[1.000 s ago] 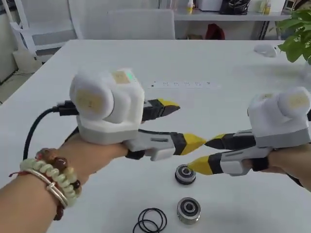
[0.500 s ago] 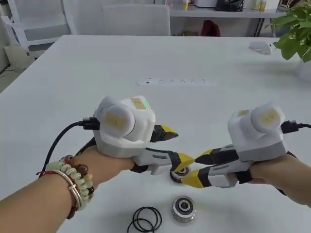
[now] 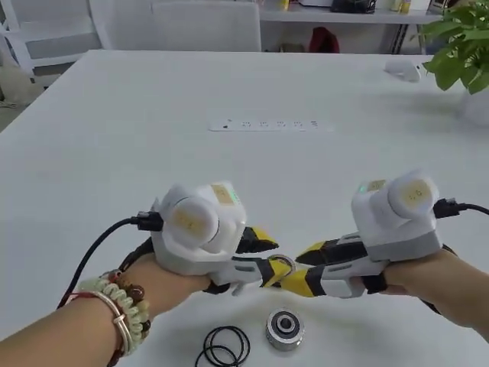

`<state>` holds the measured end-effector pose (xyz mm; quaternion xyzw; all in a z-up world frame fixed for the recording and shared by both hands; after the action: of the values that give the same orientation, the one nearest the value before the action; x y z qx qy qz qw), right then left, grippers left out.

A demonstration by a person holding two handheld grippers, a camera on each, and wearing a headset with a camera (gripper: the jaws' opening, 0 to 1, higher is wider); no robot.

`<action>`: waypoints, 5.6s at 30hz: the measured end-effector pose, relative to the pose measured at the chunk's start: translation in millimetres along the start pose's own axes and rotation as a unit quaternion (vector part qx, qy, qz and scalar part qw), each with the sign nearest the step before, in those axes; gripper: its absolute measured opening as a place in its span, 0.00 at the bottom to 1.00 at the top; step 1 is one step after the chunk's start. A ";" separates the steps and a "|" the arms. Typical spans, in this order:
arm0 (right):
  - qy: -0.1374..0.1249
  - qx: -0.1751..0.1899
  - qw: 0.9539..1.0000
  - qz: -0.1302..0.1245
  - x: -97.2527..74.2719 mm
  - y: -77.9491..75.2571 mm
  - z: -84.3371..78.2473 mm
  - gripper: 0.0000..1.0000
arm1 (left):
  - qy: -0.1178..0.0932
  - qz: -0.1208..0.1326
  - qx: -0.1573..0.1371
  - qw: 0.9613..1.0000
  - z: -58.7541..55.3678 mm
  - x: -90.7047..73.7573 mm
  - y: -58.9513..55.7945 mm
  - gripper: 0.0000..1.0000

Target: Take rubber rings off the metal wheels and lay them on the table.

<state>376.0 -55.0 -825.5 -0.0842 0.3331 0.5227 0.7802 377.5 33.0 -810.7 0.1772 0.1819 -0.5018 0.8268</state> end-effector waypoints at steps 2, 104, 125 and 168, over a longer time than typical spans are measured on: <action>0.003 -0.003 1.000 0.001 0.5 0.7 -0.4 0.28 | 0.001 -0.002 -0.007 1.000 -0.4 0.3 -0.6 0.18; -0.055 0.250 0.963 0.080 -8.5 11.7 6.7 0.00 | 0.012 0.008 -0.005 1.000 -12.0 -7.8 -8.2 0.13; -0.054 0.237 0.966 0.090 -8.7 15.3 11.1 0.00 | 0.012 0.014 -0.005 1.000 -12.2 -8.7 -10.6 0.14; -0.057 0.240 0.967 0.061 -19.1 8.6 11.2 0.00 | -0.001 0.003 -0.008 1.000 -0.7 -21.0 -3.4 0.24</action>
<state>368.9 -60.3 -803.4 0.1559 0.4088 0.4777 0.7619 365.4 47.9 -801.7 0.1700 0.1845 -0.4984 0.8299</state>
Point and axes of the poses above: the centre of the closed fingertips' face, and the gripper's own axes: x roughly forward along the fingers, y roughly to its left, z roughly out of its top, the point moved 6 cm from there along -x, roughly backward along the fingers, and after that the axes turned 4 degrees about z, right-handed, at the moved point
